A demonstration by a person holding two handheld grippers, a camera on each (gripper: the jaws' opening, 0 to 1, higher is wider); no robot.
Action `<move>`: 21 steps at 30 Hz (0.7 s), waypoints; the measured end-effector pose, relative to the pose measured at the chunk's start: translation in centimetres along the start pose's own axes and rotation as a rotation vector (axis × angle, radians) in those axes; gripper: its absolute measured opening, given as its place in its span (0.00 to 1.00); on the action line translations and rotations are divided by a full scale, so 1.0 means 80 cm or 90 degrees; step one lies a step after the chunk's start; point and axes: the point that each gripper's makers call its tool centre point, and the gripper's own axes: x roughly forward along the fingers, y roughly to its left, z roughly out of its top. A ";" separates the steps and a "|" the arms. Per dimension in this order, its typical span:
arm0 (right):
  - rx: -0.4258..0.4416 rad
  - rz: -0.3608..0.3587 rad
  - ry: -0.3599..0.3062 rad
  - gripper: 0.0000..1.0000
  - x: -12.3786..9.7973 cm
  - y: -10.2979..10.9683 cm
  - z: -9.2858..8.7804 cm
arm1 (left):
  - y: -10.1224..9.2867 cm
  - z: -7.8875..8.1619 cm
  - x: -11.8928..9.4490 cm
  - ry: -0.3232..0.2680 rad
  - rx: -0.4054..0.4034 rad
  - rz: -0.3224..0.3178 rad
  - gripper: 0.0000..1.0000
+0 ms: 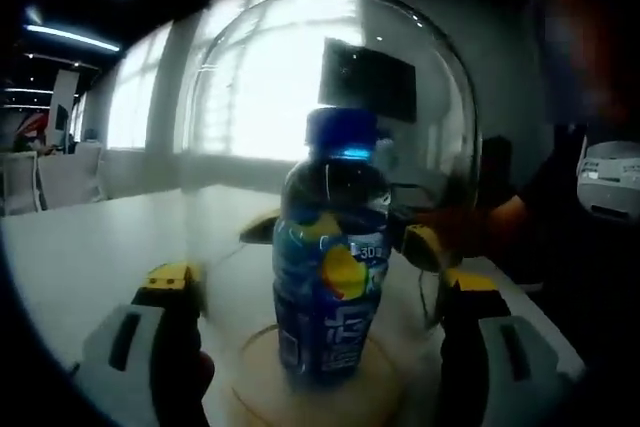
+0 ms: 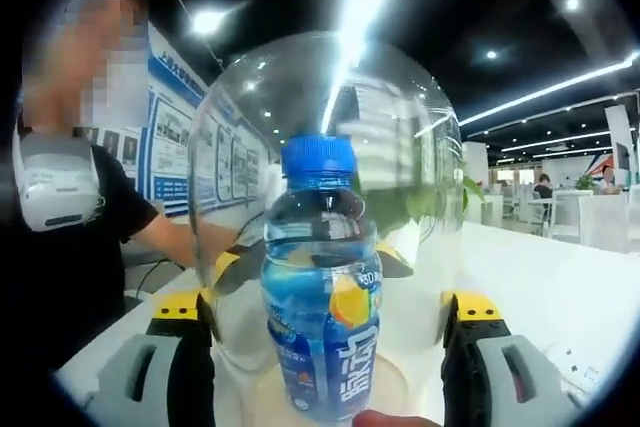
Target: Open the cover put in the Mizone put the cover back on
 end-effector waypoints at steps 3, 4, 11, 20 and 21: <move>-0.002 -0.021 0.001 0.84 -0.004 0.000 0.001 | -0.001 0.001 -0.004 -0.004 0.002 0.012 0.85; -0.003 -0.028 0.001 0.83 -0.006 0.000 0.001 | 0.000 0.002 -0.007 -0.005 0.006 0.020 0.84; -0.015 -0.082 0.007 0.78 -0.017 0.001 0.004 | -0.001 0.002 -0.023 -0.014 0.011 0.066 0.76; -0.029 -0.131 -0.024 0.66 -0.044 0.007 0.018 | -0.005 0.005 -0.047 -0.035 0.004 0.100 0.67; -0.028 -0.137 -0.028 0.64 -0.047 0.008 0.019 | -0.006 0.007 -0.051 -0.043 0.002 0.105 0.66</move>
